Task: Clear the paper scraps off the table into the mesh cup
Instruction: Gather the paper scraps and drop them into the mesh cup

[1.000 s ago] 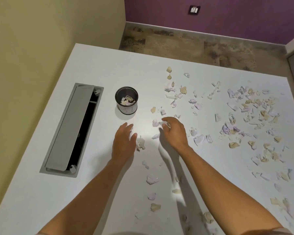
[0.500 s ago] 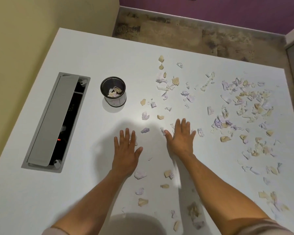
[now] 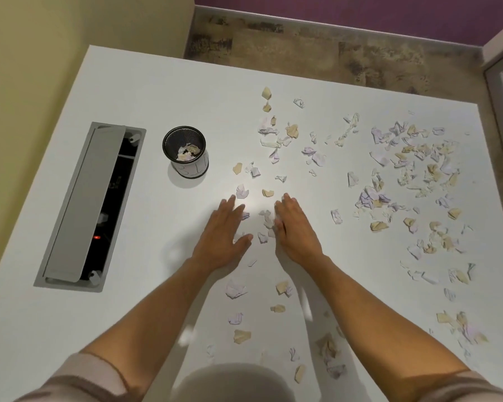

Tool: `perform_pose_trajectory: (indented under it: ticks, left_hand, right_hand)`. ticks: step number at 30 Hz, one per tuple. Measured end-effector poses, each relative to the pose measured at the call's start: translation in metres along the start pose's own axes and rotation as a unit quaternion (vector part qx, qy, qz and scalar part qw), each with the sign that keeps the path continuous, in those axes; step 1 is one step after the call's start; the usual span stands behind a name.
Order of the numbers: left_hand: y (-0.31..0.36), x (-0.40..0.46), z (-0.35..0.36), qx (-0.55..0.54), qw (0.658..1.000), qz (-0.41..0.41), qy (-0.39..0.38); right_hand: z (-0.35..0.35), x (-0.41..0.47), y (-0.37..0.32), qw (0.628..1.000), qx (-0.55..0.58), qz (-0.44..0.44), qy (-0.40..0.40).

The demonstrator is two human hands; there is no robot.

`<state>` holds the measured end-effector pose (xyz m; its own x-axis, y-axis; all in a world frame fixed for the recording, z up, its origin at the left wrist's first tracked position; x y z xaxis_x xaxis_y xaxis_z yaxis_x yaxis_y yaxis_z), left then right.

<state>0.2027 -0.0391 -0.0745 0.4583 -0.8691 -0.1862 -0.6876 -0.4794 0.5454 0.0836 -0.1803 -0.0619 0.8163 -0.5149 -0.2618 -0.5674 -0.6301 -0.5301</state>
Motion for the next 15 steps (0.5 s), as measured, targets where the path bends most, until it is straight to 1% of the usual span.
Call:
perform_pose_trajectory:
  ticks: [1, 3, 5, 7, 10, 13, 15]
  left_hand:
    - [0.002, 0.008, -0.001, 0.02, 0.999, 0.001, -0.029]
    - [0.006, 0.017, 0.006, 0.074, 0.992, 0.015, -0.103]
    - [0.007, 0.015, 0.016, 0.133, 0.98, 0.043, -0.14]
    - [0.007, 0.002, 0.023, 0.15, 0.976, 0.07, -0.139]
    - [0.007, -0.024, 0.032, 0.134, 0.978, 0.096, -0.126]
    - [0.009, -0.047, 0.035, 0.14, 0.976, 0.105, -0.134]
    - [0.013, -0.058, 0.033, 0.123, 0.977, 0.105, -0.139]
  right_hand:
    - [0.003, 0.002, -0.002, 1.0, -0.011, -0.003, -0.024]
    - [0.012, -0.001, -0.009, 0.997, -0.032, -0.042, -0.056]
    - [0.023, -0.01, -0.012, 0.993, -0.055, -0.078, -0.075]
    - [0.033, -0.021, -0.011, 0.99, -0.067, -0.088, -0.089]
    - [0.04, -0.04, -0.009, 0.985, -0.089, -0.113, -0.1]
    - [0.04, -0.058, -0.01, 0.983, -0.09, -0.124, -0.099]
    - [0.04, -0.071, -0.013, 0.982, -0.089, -0.129, -0.104]
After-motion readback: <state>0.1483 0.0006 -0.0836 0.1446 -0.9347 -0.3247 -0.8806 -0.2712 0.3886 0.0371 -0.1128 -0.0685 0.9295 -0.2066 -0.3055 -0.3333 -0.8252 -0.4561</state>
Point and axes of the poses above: each hand's wrist, its own x-axis towards the middle knuckle, its own z-axis out of the palm, y = z × x, the point moved 6 cm from there along x, towards the middle knuckle, and after that the axes turned 2 degrees about x, right-handed, at the moved point
